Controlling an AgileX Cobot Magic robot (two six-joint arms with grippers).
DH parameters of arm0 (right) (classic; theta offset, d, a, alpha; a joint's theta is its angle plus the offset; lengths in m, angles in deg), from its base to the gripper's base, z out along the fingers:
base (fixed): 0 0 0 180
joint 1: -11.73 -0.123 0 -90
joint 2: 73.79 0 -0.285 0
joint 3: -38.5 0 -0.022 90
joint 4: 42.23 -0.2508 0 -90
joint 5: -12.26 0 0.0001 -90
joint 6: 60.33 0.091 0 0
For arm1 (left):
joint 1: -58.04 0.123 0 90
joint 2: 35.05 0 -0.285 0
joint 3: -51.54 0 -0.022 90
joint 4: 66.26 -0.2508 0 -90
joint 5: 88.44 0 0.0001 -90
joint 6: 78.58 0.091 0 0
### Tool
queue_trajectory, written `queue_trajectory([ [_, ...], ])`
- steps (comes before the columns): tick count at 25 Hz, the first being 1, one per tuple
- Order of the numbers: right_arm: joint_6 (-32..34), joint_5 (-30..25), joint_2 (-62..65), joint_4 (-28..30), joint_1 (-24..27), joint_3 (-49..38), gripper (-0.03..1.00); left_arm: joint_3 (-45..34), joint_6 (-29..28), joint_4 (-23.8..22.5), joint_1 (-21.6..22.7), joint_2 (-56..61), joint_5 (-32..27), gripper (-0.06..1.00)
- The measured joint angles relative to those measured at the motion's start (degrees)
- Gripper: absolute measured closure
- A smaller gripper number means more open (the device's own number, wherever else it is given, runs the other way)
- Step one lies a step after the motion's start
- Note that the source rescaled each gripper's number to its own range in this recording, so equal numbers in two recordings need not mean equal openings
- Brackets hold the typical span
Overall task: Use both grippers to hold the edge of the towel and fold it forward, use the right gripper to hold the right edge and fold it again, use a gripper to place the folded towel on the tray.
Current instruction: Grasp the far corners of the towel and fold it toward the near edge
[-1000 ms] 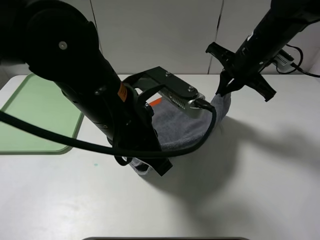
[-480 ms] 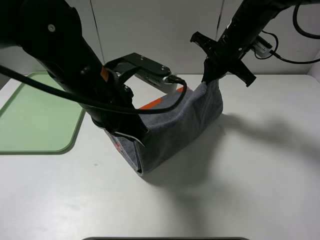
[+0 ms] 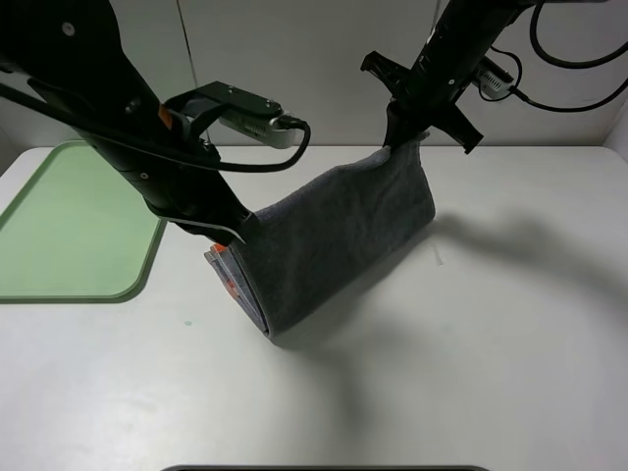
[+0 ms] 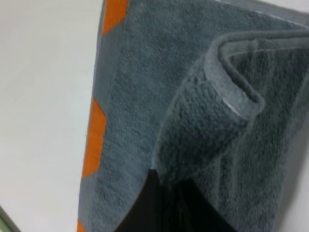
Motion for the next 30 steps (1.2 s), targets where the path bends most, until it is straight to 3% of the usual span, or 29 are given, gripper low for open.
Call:
queue_trajectory([
  [14,0.7,1.5,-4.3,-2.5,0.0,1.3,0.97,0.0,3.4,-0.1,7.7,0.0,1.4,0.94],
  [30,1.8,4.3,-5.5,-3.2,0.0,2.3,0.97,0.0,3.6,-0.2,8.3,-4.7,4.2,0.94],
])
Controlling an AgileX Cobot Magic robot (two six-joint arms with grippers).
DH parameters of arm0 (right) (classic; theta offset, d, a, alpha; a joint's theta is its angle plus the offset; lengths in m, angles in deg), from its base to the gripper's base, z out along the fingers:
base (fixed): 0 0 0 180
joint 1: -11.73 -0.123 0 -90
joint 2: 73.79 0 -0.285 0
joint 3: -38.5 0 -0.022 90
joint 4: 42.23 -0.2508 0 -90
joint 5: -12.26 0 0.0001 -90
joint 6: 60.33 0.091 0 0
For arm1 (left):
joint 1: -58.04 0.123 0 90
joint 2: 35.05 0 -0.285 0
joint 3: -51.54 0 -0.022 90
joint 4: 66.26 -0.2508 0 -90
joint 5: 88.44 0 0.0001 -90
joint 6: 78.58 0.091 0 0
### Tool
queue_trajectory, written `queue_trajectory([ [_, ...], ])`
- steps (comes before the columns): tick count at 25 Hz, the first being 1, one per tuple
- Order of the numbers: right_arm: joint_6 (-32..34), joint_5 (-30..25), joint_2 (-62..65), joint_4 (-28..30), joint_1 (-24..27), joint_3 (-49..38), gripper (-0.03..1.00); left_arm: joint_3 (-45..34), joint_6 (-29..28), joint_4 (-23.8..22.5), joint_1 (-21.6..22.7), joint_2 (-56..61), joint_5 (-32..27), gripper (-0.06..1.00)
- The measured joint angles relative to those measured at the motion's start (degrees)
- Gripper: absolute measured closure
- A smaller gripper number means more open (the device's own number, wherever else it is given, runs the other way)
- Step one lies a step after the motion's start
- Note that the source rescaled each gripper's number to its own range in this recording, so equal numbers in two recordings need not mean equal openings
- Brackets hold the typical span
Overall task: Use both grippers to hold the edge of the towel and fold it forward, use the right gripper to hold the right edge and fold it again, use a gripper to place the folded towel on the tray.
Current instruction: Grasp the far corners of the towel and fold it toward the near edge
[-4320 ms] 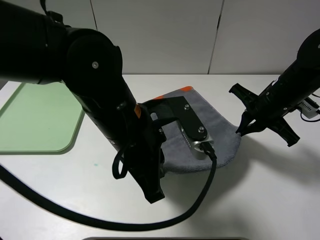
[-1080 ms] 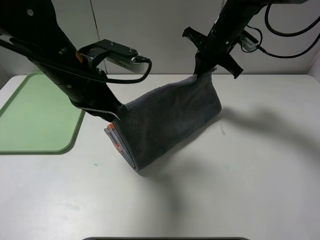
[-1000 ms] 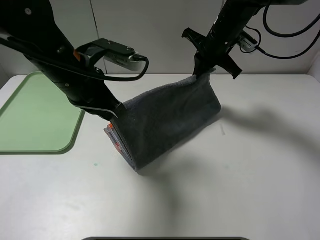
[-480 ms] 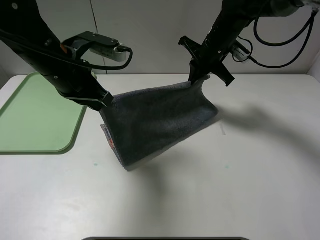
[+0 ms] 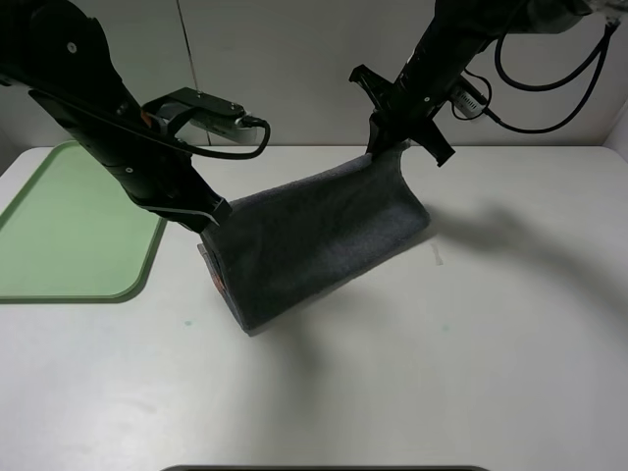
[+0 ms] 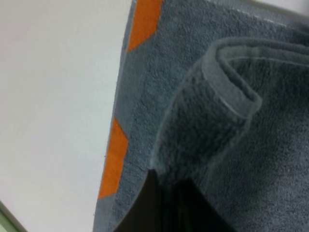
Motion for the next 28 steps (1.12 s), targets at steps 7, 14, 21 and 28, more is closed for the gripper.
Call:
queue_trajectory([
  [7,0.0,1.5,-1.7,-1.3,0.0,0.0,0.97,0.0,0.0,0.0,2.2,-0.2,0.9,0.94],
  [14,-0.8,2.1,-3.1,-3.0,0.0,0.3,0.97,0.0,0.1,0.0,4.6,-1.0,1.4,0.94],
  [21,-1.6,0.4,-5.0,-1.8,0.0,5.9,0.97,0.0,0.1,0.0,4.6,-1.0,1.7,0.94],
  [28,-1.6,-1.1,-7.5,-1.9,0.0,10.0,0.97,0.0,0.1,0.0,4.6,-1.0,2.4,0.94],
])
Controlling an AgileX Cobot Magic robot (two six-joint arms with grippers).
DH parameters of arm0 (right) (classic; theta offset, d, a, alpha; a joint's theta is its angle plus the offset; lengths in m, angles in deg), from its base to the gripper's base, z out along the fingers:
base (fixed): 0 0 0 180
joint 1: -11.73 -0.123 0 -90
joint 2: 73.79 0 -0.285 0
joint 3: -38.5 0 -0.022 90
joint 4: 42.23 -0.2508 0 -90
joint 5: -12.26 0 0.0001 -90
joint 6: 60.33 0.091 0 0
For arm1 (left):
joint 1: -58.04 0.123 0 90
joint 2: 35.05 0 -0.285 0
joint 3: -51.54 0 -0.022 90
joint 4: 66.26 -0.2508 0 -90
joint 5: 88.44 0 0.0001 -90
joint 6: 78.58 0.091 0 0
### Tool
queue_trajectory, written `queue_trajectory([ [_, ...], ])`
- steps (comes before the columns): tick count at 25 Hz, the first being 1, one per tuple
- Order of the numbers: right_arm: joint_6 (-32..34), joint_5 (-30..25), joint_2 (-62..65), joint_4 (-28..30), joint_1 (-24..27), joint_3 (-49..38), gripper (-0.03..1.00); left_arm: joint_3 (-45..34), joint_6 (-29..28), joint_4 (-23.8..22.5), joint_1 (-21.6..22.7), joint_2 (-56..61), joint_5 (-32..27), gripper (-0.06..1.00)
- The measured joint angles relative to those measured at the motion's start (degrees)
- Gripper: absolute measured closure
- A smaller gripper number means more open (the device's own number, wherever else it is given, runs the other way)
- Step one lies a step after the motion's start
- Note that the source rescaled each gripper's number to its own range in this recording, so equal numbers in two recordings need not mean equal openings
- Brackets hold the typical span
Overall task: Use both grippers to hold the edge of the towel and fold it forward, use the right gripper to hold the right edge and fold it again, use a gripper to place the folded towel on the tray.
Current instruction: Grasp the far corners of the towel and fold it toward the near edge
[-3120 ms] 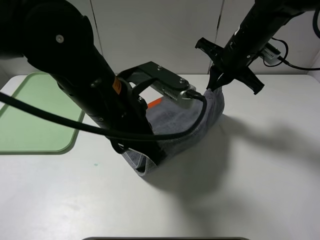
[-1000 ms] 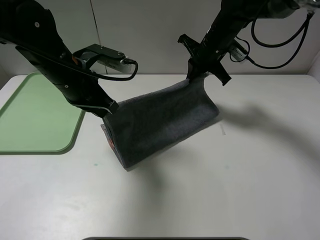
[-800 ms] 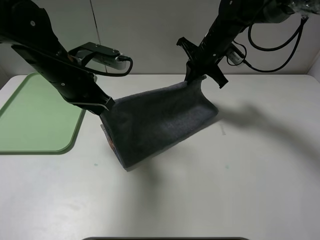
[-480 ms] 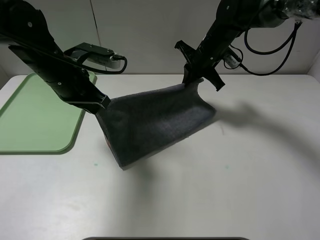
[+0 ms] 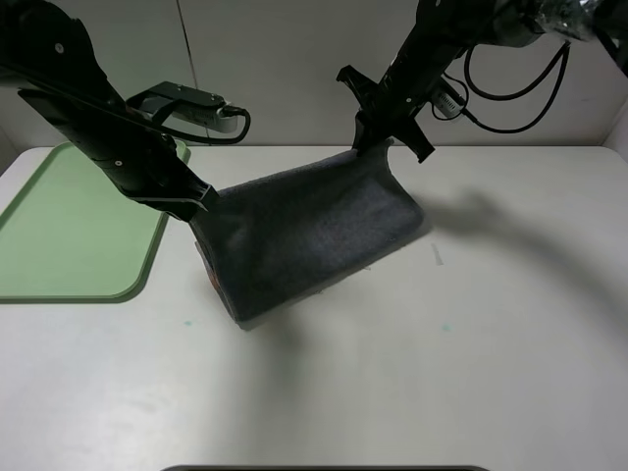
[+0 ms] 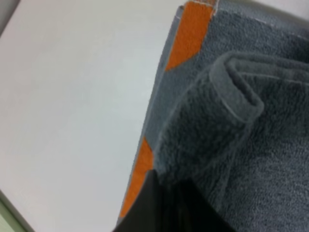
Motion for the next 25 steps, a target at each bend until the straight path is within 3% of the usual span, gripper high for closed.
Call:
queue_trajectory([
  [13,-3.9,0.4,-0.3,-3.1,0.0,0.3,0.97,0.0,0.0,0.0,0.0,0.0,0.4,0.94],
  [16,-4.5,0.6,-0.3,-3.5,0.0,0.4,0.95,0.0,0.0,0.0,0.0,0.0,0.4,0.82],
  [17,-5.2,1.0,-0.3,-3.8,0.0,0.4,0.91,0.0,0.0,-0.1,0.0,0.0,0.4,0.72],
  [18,-6.4,1.8,-0.3,-4.5,0.0,0.4,0.80,0.0,0.0,-0.1,0.0,0.0,0.4,0.57],
  [20,-8.7,3.3,-0.3,-6.5,0.0,0.4,0.40,0.0,0.0,0.0,0.0,0.0,0.4,0.21],
  [22,-9.1,4.7,-0.3,-8.2,0.0,0.4,0.13,0.0,0.0,0.0,0.0,0.0,0.4,0.05],
  [25,-9.1,4.9,-0.3,-8.8,0.0,0.4,0.00,0.0,0.0,-0.1,0.0,0.0,0.4,-0.03],
])
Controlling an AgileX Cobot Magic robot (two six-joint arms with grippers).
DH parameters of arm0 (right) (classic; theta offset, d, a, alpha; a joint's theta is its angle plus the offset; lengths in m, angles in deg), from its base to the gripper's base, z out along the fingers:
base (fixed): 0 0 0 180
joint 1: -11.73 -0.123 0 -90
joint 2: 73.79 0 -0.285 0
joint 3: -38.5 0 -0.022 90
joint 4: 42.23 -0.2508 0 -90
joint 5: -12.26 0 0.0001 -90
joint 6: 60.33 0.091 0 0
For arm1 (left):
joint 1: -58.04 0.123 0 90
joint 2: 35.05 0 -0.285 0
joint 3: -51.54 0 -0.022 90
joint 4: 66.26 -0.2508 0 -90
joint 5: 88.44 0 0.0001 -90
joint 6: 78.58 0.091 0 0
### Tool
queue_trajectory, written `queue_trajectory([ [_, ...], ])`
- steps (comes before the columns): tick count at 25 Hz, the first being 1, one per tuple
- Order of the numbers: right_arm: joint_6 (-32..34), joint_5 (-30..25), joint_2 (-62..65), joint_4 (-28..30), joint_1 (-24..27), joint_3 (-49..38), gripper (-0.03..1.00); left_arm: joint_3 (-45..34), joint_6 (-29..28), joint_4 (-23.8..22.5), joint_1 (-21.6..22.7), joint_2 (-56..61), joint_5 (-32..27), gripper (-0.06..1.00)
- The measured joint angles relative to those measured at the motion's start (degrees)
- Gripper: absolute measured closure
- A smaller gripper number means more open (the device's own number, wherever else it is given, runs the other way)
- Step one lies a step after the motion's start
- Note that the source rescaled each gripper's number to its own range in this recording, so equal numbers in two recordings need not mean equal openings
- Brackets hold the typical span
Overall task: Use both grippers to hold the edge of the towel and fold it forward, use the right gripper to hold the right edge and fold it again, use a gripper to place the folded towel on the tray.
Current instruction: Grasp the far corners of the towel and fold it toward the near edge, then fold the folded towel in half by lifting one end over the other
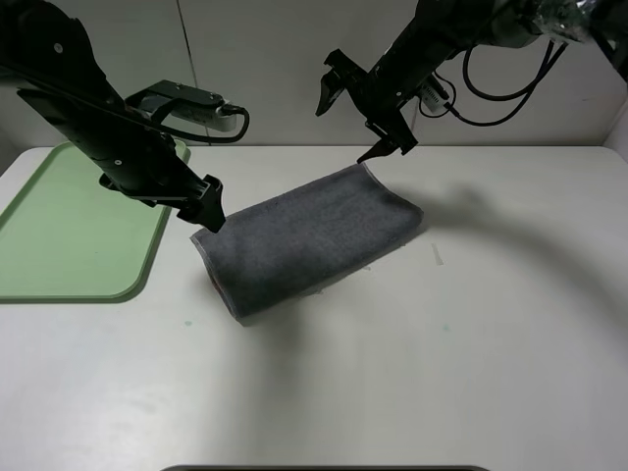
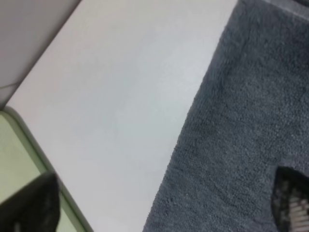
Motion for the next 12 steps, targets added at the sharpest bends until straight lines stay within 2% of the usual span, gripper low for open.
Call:
queue_trajectory([
  [8,-0.9,-2.2,0.0,0.3,0.0,0.0,-0.03,0.0,0.0,-0.1,0.0,0.0,-0.3,-0.06],
  [12,-1.5,-4.6,1.3,4.4,0.0,0.0,-0.03,0.0,0.0,-0.1,0.0,0.0,-1.0,-0.06],
])
